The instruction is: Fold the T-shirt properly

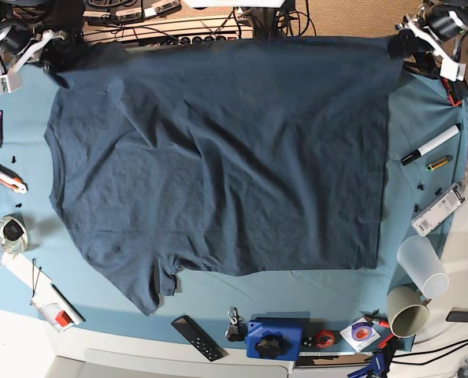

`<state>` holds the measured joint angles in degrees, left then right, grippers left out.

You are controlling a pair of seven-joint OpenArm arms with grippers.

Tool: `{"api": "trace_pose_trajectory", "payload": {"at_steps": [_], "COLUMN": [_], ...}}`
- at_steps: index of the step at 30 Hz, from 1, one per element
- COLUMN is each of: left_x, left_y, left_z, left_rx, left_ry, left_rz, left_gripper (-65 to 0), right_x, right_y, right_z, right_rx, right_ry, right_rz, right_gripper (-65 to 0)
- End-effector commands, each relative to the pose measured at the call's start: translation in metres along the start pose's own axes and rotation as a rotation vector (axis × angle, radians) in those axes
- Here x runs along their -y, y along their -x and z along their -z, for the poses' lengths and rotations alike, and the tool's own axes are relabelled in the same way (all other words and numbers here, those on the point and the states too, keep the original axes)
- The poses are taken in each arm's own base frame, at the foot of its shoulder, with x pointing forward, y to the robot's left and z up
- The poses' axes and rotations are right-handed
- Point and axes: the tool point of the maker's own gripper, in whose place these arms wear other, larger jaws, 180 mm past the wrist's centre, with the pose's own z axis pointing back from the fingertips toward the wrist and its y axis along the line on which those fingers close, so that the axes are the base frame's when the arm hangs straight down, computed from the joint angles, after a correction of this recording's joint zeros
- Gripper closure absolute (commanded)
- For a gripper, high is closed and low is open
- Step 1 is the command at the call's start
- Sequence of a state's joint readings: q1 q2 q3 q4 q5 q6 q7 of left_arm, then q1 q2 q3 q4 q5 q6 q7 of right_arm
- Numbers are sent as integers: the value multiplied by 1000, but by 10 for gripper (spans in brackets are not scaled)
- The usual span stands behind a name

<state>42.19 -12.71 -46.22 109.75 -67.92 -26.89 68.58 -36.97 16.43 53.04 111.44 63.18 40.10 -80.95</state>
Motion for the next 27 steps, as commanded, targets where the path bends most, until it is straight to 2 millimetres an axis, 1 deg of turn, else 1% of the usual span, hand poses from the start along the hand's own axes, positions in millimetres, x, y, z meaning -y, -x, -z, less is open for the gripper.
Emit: {"api": "trace_pose_trajectory", "payload": {"at_steps": [1, 4, 7, 8, 13, 18, 22, 25, 27], "left_x": [0, -8, -17, -20, -20, -22, -12, -8, -13], "left_y": [-5, -7, -19, -23, -38, -49, -53, -69, -82], "left_z": [-8, -17, -27, -30, -28, -13, 12, 25, 29], "left_rx": [18, 35, 93, 117, 170, 170, 126, 150, 171], "left_ry": [-2, -31, -69, -78, -82, -120, -107, -126, -172], "left_rz": [10, 2, 0, 0, 17, 76, 159, 219, 213], "left_gripper": [0, 0, 0, 0, 0, 0, 0, 0, 0], "right_x": [-2, -9, -9, -9, -6, 0, 0, 0, -2], "right_y": [-5, 0, -1, -3, -11, -19, -30, -37, -39], "right_z": [-5, -5, -5, -5, -4, 0, 1, 7, 15], "right_rx": [24, 30, 32, 47, 71, 84, 122, 132, 129], "right_ry": [-8, -36, -39, -39, -23, 9, 7, 16, 24], "right_rz": [-7, 13, 15, 14, 8, -6, -12, -30, -53], "right_gripper": [0, 0, 0, 0, 0, 0, 0, 0, 0]}}
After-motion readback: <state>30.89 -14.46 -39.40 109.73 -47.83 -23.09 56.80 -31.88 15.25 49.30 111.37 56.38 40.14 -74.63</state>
